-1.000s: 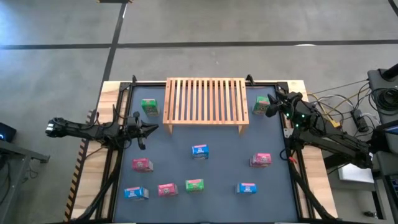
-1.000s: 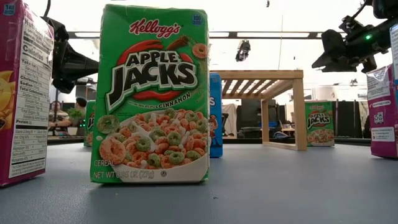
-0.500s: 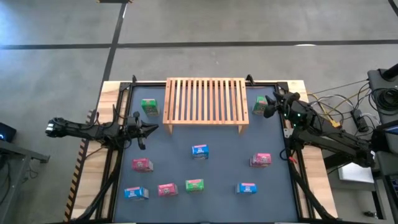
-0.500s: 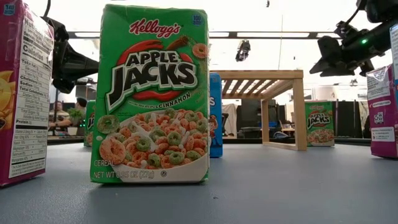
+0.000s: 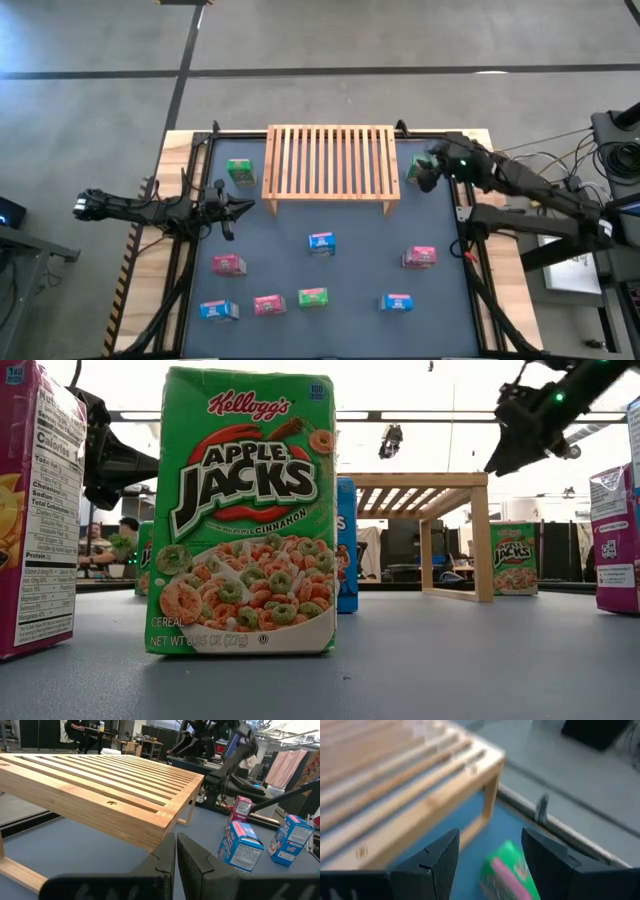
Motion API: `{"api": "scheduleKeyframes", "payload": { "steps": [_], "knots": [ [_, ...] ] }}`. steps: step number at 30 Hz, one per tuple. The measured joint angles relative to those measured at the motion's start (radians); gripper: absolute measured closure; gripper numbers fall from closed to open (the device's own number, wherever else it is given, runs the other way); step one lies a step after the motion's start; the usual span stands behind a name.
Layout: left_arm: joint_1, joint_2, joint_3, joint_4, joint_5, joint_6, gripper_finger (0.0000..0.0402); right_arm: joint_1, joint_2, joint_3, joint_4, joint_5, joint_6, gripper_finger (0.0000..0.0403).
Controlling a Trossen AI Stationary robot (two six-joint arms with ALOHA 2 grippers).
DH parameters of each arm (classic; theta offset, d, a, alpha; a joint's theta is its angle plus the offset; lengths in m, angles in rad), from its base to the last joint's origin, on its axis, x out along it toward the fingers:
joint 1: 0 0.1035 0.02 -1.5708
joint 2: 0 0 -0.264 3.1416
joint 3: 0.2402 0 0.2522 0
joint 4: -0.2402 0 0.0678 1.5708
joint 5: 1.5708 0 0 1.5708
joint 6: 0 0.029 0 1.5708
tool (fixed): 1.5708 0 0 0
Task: Stack cereal on shelf
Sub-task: Put the top right green cereal box on the shelf
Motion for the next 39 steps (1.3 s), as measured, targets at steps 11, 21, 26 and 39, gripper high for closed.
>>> {"api": "scheduleKeyframes", "payload": {
  "steps": [11, 21, 26, 39],
  "knots": [
    [0.000, 0.000, 0.000, 0.000, 0.000, 0.000, 0.0401, -0.022, 0.244, 0.216, -0.265, -0.001, -0.239, 0.0197],
    [0.000, 0.000, 0.000, 0.000, 0.000, 0.000, 0.0401, -0.251, 0.197, 0.211, -0.211, -0.358, -0.403, 0.0197],
    [0.000, 0.000, 0.000, 0.000, 0.000, 0.000, 0.0401, -0.386, 0.177, 0.182, -0.217, -0.432, -0.524, 0.0197],
    [0.000, 0.000, 0.000, 0.000, 0.000, 0.000, 0.0401, -0.421, 0.274, 0.159, -0.189, -0.484, -0.598, 0.0197]
  ]
}}
